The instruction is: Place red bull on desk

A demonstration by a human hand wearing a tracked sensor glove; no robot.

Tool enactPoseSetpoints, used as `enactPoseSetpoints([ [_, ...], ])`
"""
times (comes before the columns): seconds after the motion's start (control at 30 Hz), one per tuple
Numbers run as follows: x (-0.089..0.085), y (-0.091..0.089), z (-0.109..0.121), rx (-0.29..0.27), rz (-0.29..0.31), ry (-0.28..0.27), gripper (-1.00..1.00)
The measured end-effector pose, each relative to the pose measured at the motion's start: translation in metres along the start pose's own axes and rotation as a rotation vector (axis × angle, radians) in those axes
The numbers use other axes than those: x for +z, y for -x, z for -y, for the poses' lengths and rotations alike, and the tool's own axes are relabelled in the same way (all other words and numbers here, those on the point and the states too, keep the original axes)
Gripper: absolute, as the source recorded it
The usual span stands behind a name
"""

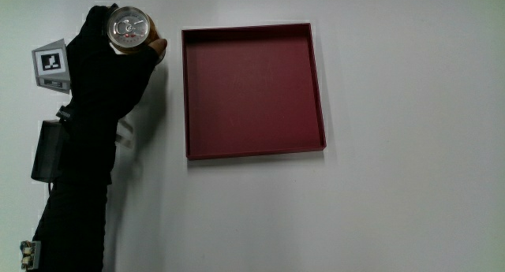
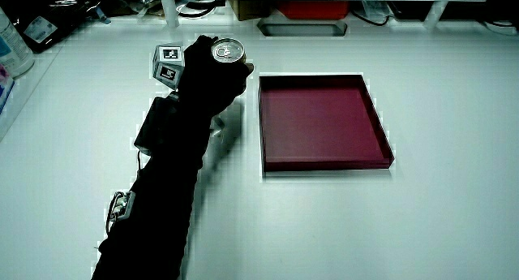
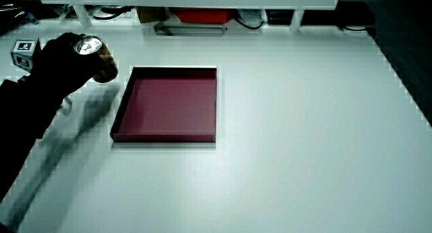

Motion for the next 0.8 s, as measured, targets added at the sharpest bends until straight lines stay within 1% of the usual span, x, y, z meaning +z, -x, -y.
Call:
enactPoseSetpoints([
  [0.03,0.000,0.002,-0.001,0.021,-0.009,-0.010,0.00],
  [0.07,0.000,0.007,-0.003,0.022,-0.009,-0.016,0.00],
  [0.1,0.000,0.011,-0.004,0.014,-0.046,-0.006,0.00],
  [0.13,0.000,0.010,-0.004,0.019,-0.046,-0.017,0.00],
  [0.17,0.000,0.015,-0.006,0.033,-0.050,-0.021,0.00],
  [0.2,0.000,0.014,-0.005,0.054,-0.061,-0.032,0.00],
  [0.23,0.000,0.021,-0.007,0.068,-0.059,-0.030,0.00],
  [0.27,0.000,0.020,-0.006,0.071,-0.055,-0.032,0.00],
  [0.3,0.000,0.025,-0.008,0.077,-0.054,-0.029,0.00],
  [0.33,-0.001,0.023,-0.007,0.077,-0.051,-0.026,0.00],
  [0.37,-0.001,0.026,-0.007,0.089,-0.043,-0.035,0.00],
  [0.43,-0.002,0.034,-0.009,0.101,-0.052,-0.029,0.00],
  [0.47,-0.003,0.034,-0.009,0.106,-0.055,-0.027,0.00],
  [0.5,-0.004,0.035,-0.009,0.124,-0.048,-0.020,0.00],
  [0.53,-0.005,0.041,-0.010,0.136,-0.058,-0.029,0.00],
  [0.57,-0.004,0.041,-0.009,0.123,-0.034,-0.036,0.00],
  [0.6,-0.003,0.042,-0.009,0.136,-0.035,-0.038,0.00],
  [0.63,-0.003,0.037,-0.008,0.117,-0.040,-0.026,0.00],
  [0.67,-0.003,0.037,-0.010,0.120,-0.053,-0.026,0.00],
  [0.7,-0.003,0.043,-0.012,0.140,-0.045,-0.027,0.00],
  [0.77,-0.002,0.040,-0.011,0.133,-0.053,-0.023,0.00],
  [0.8,-0.002,0.041,-0.011,0.145,-0.051,-0.017,0.00],
])
